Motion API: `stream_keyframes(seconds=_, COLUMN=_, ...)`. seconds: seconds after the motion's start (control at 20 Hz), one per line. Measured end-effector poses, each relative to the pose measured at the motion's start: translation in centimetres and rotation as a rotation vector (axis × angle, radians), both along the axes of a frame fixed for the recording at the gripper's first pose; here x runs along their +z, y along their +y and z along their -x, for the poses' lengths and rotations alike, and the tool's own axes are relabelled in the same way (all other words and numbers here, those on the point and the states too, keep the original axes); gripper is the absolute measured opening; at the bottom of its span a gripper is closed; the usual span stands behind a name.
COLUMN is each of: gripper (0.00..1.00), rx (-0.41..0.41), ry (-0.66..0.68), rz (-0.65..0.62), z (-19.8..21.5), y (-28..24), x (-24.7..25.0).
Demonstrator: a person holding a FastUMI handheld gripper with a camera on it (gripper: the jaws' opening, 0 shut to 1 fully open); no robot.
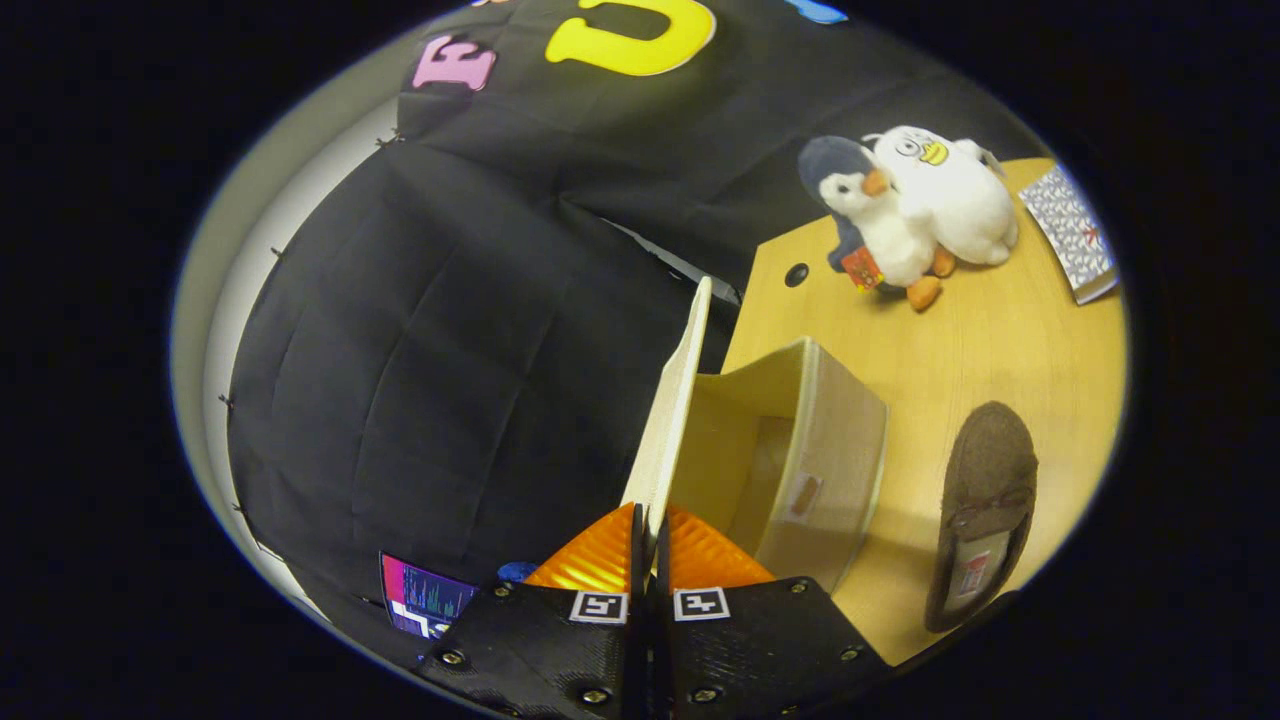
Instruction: Open the storage box then place both shoes into the box .Put the left shoe in first, then the right shoe, with the right side of both shoes facing outward in a uniform manner.
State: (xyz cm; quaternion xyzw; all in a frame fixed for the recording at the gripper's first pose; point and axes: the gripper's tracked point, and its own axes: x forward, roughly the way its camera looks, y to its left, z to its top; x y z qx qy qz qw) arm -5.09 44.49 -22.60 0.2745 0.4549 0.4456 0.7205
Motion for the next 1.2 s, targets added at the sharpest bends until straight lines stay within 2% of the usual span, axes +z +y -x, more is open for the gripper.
stream_keyframes(seconds=0.25, gripper=0.03, rx=0.063, ry=-0.086, rz=0.014, z=1.2, y=6.7, x=5.2)
stream_keyframes(seconds=0.5, gripper=0.03, rx=0.130, ry=-0.190, rz=0.065, z=3.4, y=14.8, x=7.4)
stream_keyframes(seconds=0.6, gripper=0.10, rx=0.151, ry=-0.247, rz=0.093, z=4.2, y=17.4, x=7.7)
stream_keyframes(seconds=0.7, gripper=0.26, rx=0.181, ry=-0.342, rz=0.133, z=4.1, y=19.7, x=7.2)
stream_keyframes(seconds=0.8, gripper=0.53, rx=0.203, ry=-0.424, rz=0.148, z=4.8, y=21.8, x=7.6)
stream_keyframes(seconds=0.85, gripper=0.73, rx=0.206, ry=-0.448, rz=0.145, z=5.0, y=22.3, x=8.2)
stream_keyframes(seconds=1.05, gripper=0.78, rx=0.206, ry=-0.460, rz=0.139, z=5.5, y=22.4, x=9.1)
stream_keyframes(seconds=1.2, gripper=0.78, rx=0.183, ry=-0.437, rz=0.130, z=5.3, y=21.5, x=9.3)
